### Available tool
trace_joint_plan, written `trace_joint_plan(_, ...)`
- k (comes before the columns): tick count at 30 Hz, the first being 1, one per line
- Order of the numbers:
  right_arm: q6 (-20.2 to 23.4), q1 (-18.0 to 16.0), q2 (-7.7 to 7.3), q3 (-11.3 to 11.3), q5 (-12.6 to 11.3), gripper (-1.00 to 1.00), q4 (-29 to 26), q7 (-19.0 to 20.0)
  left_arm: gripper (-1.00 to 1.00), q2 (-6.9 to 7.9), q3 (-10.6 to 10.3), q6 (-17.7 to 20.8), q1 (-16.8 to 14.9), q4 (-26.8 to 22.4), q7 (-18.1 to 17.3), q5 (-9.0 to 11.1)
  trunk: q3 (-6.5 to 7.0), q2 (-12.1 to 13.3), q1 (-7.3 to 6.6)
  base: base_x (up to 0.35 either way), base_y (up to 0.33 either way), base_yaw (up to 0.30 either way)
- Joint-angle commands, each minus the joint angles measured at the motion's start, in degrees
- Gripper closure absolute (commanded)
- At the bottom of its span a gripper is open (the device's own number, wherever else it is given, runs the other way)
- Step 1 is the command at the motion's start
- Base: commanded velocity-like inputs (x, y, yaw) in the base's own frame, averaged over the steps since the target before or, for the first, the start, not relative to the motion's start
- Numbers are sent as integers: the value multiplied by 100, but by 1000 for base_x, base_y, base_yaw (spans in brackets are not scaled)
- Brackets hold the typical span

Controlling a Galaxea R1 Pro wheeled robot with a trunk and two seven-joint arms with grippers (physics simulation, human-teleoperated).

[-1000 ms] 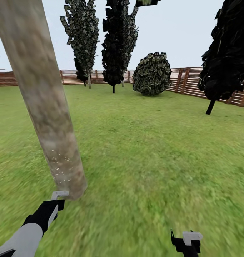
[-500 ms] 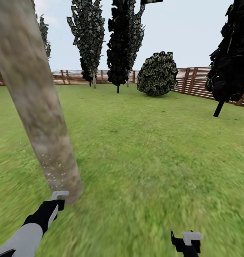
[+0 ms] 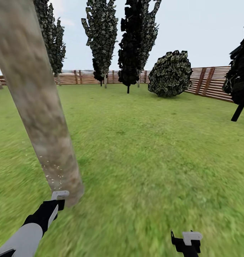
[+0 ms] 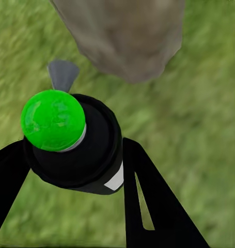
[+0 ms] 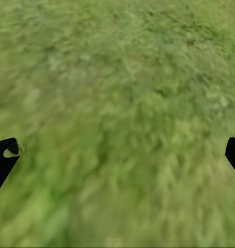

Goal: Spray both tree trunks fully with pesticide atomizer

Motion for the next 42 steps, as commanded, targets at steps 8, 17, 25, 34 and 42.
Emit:
trace_joint_plan(8, 0, 0, 0, 0, 0, -100, 0, 0, 100, 0, -1, 0, 0, 0, 0, -2, 0, 0, 0, 90, -266, 263)
trace_joint_plan(17, 0, 0, -18, -9, -5, -100, -2, 0, 100, 0, 7, 0, 0, 0, 0, -2, 0, 0, 0, 84, -269, 21)
trace_joint_plan(25, 0, 0, -9, -8, -7, -100, -4, 0, 100, 0, 8, 0, 0, 0, 0, -2, 0, 0, 0, 87, -269, 130)
trace_joint_plan(34, 0, 0, -9, -5, -8, -100, -2, 0, 100, 9, 8, 0, 0, 0, 8, -2, 0, 0, 0, 115, -269, 277)
trace_joint_plan(42, 0, 0, -9, -6, -3, -100, -1, 1, 100, 9, 8, 0, 0, 6, 9, -2, 0, 0, 0, 156, -268, 111)
